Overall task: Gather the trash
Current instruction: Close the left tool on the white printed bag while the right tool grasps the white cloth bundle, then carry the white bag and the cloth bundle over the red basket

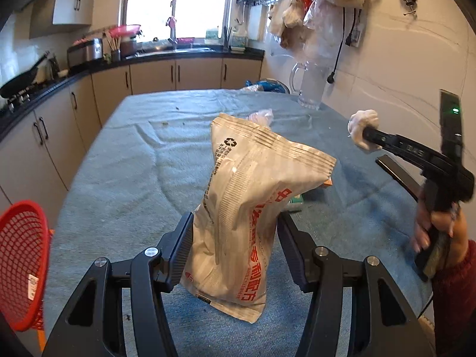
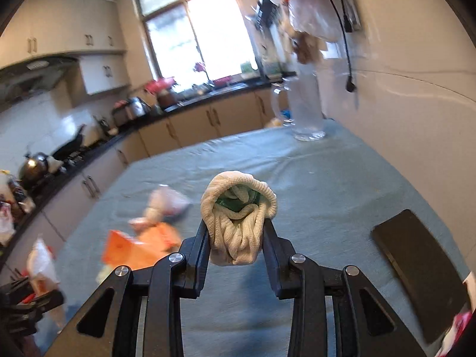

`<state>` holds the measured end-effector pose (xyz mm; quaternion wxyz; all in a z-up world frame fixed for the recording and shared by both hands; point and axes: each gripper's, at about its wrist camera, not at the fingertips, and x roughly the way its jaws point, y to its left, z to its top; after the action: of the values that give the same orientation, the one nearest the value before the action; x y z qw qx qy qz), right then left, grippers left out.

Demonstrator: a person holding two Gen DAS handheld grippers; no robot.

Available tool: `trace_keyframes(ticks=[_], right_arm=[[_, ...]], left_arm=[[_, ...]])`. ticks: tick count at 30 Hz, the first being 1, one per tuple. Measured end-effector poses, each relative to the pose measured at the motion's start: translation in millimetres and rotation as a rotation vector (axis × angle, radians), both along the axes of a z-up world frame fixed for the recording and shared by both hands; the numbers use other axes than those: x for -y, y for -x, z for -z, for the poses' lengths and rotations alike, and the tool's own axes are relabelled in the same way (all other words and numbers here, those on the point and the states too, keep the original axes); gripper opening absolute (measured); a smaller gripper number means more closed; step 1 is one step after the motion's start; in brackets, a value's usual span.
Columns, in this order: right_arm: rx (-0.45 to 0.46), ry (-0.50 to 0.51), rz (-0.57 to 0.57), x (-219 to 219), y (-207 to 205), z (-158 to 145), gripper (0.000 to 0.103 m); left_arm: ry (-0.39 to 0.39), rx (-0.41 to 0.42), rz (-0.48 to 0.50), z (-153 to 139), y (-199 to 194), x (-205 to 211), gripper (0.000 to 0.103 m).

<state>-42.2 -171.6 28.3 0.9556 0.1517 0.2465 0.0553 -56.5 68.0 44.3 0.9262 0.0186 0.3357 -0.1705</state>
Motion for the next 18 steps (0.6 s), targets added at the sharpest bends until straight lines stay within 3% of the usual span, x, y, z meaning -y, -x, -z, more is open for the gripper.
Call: trace_keyframes(ticks=[10, 18], right_arm=[[0.046, 0.033, -0.102, -67.0, 34.4, 4.1, 0.036], [0.067, 0.052, -0.101, -73.4, 38.5, 3.0, 0.036]], left_arm=[[-0.015, 0.033, -0.072, -3.0, 11.7, -6.3, 0.056], [-0.011, 0.041, -0.122, -3.8, 13.4, -11.1, 0.056]])
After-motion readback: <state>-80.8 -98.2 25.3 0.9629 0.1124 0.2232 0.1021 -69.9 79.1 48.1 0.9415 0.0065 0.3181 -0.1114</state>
